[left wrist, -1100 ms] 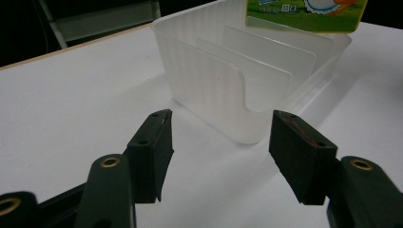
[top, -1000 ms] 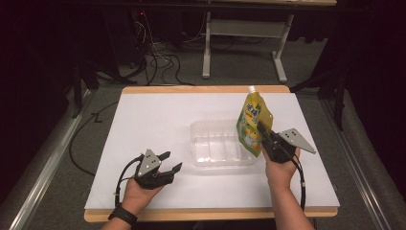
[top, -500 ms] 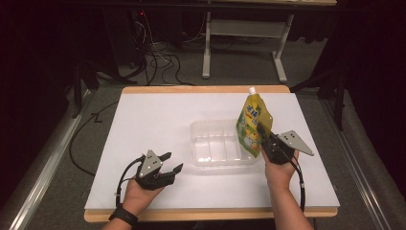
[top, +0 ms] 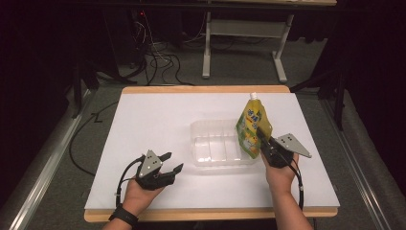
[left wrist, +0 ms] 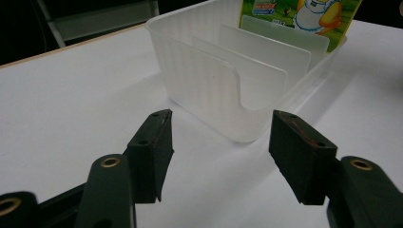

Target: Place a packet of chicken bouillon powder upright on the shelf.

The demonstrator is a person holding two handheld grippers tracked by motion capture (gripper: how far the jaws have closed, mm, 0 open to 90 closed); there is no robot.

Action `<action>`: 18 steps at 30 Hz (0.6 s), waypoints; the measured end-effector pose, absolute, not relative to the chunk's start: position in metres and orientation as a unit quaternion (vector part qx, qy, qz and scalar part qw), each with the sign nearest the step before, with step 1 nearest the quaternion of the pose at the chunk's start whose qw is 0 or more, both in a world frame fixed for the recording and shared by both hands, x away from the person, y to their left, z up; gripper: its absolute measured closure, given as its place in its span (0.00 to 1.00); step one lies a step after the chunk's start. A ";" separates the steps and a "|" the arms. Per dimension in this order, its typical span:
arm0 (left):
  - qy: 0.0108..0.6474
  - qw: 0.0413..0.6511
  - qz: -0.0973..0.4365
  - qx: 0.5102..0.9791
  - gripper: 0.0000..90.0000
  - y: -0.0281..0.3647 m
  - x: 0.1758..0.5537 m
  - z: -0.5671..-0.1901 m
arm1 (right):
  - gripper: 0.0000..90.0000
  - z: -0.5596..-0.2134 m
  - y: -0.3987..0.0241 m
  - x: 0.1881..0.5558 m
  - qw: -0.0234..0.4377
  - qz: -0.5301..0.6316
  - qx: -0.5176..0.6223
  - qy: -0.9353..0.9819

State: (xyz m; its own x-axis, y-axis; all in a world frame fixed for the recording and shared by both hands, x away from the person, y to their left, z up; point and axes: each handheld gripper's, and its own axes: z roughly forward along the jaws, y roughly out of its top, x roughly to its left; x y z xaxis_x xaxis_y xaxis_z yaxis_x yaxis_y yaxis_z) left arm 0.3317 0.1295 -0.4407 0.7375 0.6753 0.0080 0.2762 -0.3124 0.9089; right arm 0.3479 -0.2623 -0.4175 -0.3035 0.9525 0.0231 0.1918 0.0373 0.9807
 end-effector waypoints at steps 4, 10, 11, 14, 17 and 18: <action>0.303 0.502 0.198 0.786 0.45 0.130 0.332 -0.441 | 0.99 -0.418 -0.262 0.347 0.364 0.506 0.464 0.629; 0.305 0.502 0.198 0.784 0.46 0.131 0.332 -0.441 | 0.99 -0.421 -0.260 0.347 0.362 0.488 0.463 0.645; 0.305 0.502 0.198 0.785 0.46 0.132 0.332 -0.441 | 0.99 -0.422 -0.260 0.347 0.362 0.486 0.462 0.648; 0.305 0.502 0.198 0.785 0.45 0.133 0.332 -0.441 | 0.98 -0.424 -0.259 0.346 0.359 0.480 0.462 0.654; 0.305 0.501 0.198 0.785 0.45 0.133 0.332 -0.441 | 0.98 -0.426 -0.259 0.346 0.360 0.478 0.463 0.654; 0.305 0.502 0.197 0.785 0.45 0.133 0.332 -0.441 | 0.98 -0.426 -0.259 0.346 0.360 0.478 0.463 0.653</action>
